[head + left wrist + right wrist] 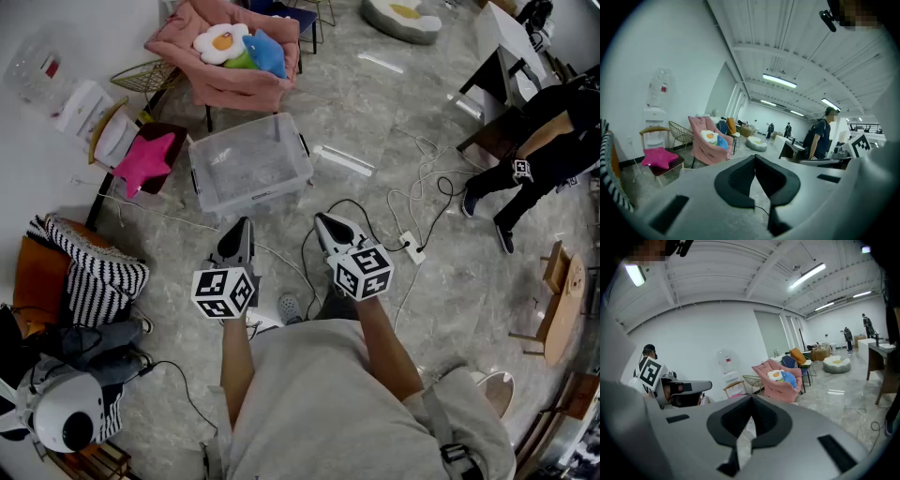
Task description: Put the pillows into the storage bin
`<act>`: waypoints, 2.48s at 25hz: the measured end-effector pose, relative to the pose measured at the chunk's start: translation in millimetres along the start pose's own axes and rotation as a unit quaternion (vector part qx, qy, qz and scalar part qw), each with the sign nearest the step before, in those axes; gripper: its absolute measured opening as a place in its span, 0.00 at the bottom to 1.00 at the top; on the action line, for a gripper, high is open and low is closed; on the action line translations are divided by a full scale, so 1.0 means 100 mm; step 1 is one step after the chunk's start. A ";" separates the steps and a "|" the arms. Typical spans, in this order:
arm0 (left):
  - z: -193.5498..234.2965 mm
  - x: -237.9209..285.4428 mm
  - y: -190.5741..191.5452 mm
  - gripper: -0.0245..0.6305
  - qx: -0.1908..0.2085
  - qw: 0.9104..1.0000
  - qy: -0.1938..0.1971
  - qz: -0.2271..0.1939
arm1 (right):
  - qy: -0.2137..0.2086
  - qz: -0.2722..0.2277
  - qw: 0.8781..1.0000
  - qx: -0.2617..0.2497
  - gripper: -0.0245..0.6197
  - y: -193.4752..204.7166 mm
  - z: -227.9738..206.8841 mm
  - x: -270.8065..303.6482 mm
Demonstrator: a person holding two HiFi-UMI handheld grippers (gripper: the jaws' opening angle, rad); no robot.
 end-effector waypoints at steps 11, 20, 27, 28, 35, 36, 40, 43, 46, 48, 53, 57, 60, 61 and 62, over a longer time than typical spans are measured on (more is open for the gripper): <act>-0.20 0.93 0.24 0.05 -0.011 1.000 0.007 0.018 | 0.049 0.017 0.999 0.004 0.04 -0.07 -0.86 -0.09; -0.35 1.76 0.33 0.06 0.008 1.000 -0.017 0.022 | 0.069 0.025 0.997 0.014 0.14 -0.14 -1.89 -0.08; -0.62 2.30 0.23 0.25 0.026 0.998 -0.036 0.035 | -0.003 0.010 0.999 0.034 0.27 -0.28 -2.57 -0.04; -0.65 2.36 0.23 0.26 0.023 0.998 -0.040 0.036 | -0.004 0.010 0.999 0.041 0.29 -0.26 -2.67 -0.04; -1.03 2.87 0.04 0.32 0.018 1.000 -0.025 0.006 | 0.011 0.030 0.999 0.038 0.41 -0.30 -3.31 -0.12; -1.08 2.95 0.02 0.32 0.023 0.999 -0.022 0.005 | 0.010 0.028 0.998 0.046 0.41 -0.30 -3.37 -0.12; -1.23 3.01 0.07 0.34 0.008 1.000 -0.025 0.013 | 0.000 0.049 0.997 0.054 0.45 -0.33 -3.51 -0.22; -1.19 3.09 0.06 0.34 0.003 0.999 -0.032 0.016 | -0.009 0.039 0.998 0.051 0.46 -0.47 -3.64 -0.11; -1.08 3.18 0.03 0.34 0.005 0.999 -0.038 0.022 | -0.015 0.031 0.998 0.057 0.47 -0.54 -3.74 0.00; -1.04 3.29 -0.06 0.34 0.003 0.999 -0.034 0.006 | -0.019 0.031 0.998 0.055 0.47 -0.57 -3.82 0.07; -0.82 3.87 -0.29 0.34 0.005 0.999 -0.022 -0.024 | 0.000 0.044 0.998 0.053 0.47 -0.60 -4.23 0.22; -0.67 4.33 -0.54 0.34 -0.008 0.999 -0.009 -0.046 | 0.027 0.101 0.994 0.031 0.47 -0.54 -4.59 0.45; -0.50 4.70 -0.81 0.34 0.010 0.998 -0.002 -0.061 | 0.020 0.106 0.994 0.025 0.47 -0.70 -4.83 0.91; -0.41 4.81 -0.86 0.34 0.013 0.998 0.000 -0.061 | 0.014 0.109 0.994 0.021 0.47 -0.77 -4.88 1.10; -0.30 4.91 -0.89 0.34 0.013 0.998 0.001 -0.057 | 0.008 0.112 0.994 0.014 0.47 -0.84 -4.92 1.29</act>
Point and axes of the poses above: the fingertips, and each gripper's own axes: x forward along the fingers, z to its left, y out of its underside, the point moved 7 cm from there along -x, backward along the fingers, and after that the axes turned 7 degrees about -z, right-handed, at the moved point
